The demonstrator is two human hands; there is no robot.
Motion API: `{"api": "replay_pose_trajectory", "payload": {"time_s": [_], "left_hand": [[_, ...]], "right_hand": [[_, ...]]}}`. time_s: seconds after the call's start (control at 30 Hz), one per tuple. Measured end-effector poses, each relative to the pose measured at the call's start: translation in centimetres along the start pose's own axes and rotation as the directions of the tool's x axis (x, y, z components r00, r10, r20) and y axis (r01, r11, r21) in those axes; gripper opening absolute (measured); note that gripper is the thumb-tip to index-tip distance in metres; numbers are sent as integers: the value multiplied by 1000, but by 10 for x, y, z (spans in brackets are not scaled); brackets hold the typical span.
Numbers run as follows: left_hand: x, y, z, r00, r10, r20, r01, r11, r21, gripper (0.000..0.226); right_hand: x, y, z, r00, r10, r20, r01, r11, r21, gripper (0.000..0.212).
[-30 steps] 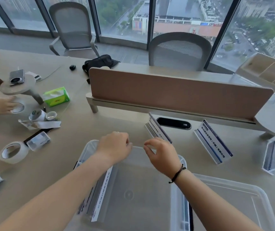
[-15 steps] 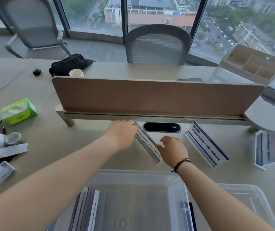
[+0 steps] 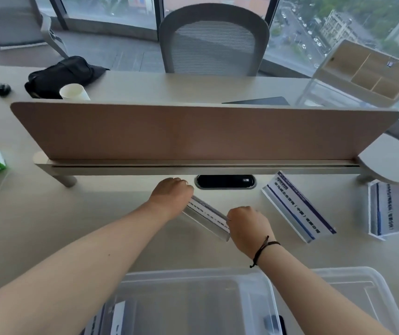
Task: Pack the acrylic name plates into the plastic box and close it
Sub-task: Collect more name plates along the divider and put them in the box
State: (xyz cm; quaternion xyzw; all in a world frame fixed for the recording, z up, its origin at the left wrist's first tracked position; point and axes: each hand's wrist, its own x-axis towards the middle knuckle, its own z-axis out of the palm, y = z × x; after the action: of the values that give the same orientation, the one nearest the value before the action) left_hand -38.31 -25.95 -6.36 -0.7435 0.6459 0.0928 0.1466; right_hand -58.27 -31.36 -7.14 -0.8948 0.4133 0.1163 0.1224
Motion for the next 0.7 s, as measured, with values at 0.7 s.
{"api": "replay_pose_trajectory", "payload": {"time_s": [0.7], "left_hand": [[-104,-9,-28,928,-259,-267,140,909,-393,20]], "right_hand": [[-42,-6,-57,865,-129,-485,230,961,154,11]]}}
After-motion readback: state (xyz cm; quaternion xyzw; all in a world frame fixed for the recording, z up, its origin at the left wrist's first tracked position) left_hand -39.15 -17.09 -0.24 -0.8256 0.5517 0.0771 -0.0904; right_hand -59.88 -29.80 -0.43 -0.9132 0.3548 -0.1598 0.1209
